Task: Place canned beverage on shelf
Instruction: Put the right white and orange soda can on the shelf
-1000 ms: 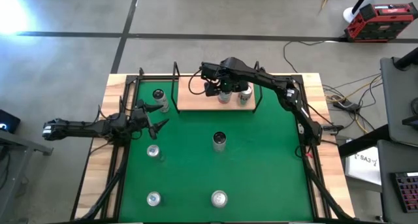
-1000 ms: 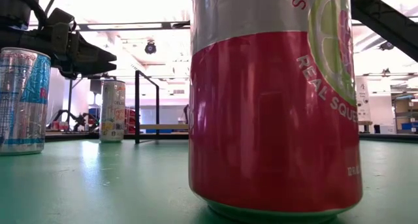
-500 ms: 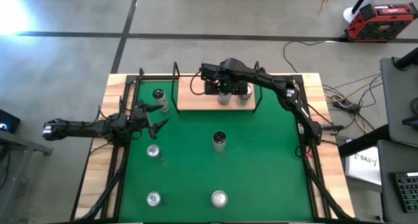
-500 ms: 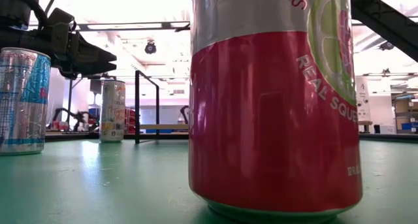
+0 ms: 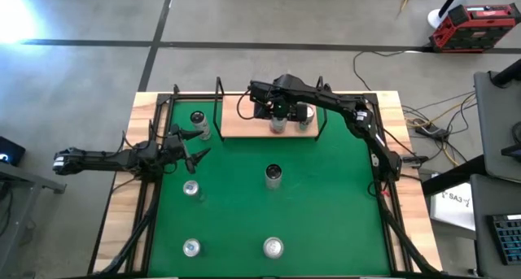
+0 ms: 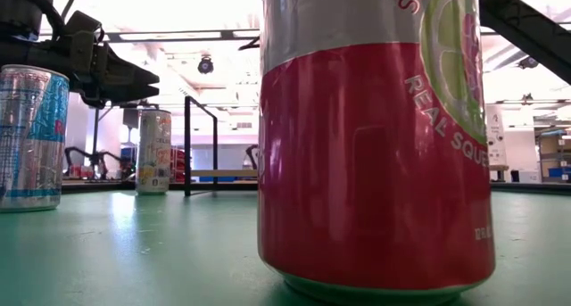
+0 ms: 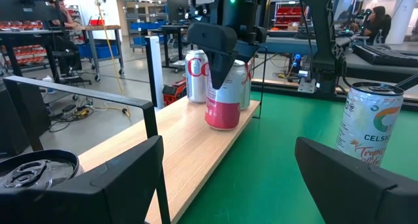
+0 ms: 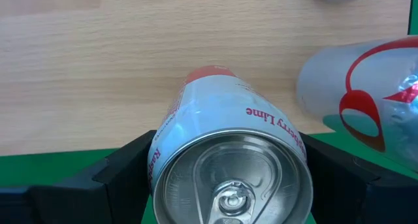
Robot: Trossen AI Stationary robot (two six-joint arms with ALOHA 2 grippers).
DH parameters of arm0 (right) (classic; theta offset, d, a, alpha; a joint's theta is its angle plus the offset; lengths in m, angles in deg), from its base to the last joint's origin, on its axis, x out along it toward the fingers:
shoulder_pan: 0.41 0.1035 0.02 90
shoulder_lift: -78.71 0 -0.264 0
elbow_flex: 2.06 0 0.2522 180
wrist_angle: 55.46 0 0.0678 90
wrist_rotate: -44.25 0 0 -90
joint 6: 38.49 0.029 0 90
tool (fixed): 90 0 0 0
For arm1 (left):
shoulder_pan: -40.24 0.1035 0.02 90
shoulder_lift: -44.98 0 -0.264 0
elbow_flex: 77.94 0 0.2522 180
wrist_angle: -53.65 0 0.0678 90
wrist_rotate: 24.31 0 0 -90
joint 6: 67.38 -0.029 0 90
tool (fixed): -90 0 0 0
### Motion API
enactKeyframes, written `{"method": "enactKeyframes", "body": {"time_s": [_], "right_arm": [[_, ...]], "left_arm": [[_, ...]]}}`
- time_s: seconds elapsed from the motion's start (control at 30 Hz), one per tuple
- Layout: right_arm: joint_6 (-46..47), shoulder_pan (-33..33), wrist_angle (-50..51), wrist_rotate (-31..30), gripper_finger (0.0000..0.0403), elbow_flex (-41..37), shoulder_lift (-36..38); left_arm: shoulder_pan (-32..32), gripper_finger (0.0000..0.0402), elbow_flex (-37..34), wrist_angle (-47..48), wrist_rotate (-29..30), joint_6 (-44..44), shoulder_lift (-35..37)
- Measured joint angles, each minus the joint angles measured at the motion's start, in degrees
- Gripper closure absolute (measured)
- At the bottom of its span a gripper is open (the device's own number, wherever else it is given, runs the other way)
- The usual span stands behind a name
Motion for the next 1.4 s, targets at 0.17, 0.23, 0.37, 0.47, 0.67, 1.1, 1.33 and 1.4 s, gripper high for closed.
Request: {"method": "enactKeyframes", "body": {"time_s": [0.17, 0.23, 0.37, 0.47, 0.67, 1.1, 1.33, 1.4], "right_arm": [[0.6, 0.0, 0.0, 0.0, 0.0088, -0.1, 0.0], [0.7, 0.1, 0.0, -0.1, 0.0077, -0.1, 0.0], [1.2, 0.1, 0.0, -0.1, 0.0047, -0.1, 0.0], [1.0, 0.1, 0.0, -0.1, 0.0034, -0.1, 0.0], [-4.2, 0.1, 0.1, 1.0, 0.003, 0.2, 0.0], [-21.4, 0.1, 2.0, 0.9, 0.003, 2.8, 0.2], [-29.1, 0.1, 2.3, 0.9, 0.003, 2.8, 0.2], [-30.0, 0.1, 2.3, 0.9, 0.003, 2.8, 0.2]], "left_arm": [[0.0, 0.007, 0.0, 0.0, 0.0, 0.0, 0.0], [0.0, 0.007, 0.0, 0.0, 0.0, 0.0, 0.0], [0.0, 0.007, 0.0, 0.0, 0.0, 0.0, 0.0], [0.0, 0.007, 0.0, 0.0, 0.0, 0.0, 0.0], [0.0, 0.007, 0.0, 0.0, 0.0, 0.0, 0.0], [0.0, 0.007, 0.0, 0.0, 0.0, 0.0, 0.0], [0.0, 0.007, 0.0, 0.0, 0.0, 0.0, 0.0], [0.0, 0.007, 0.0, 0.0, 0.0, 0.0, 0.0]]}}
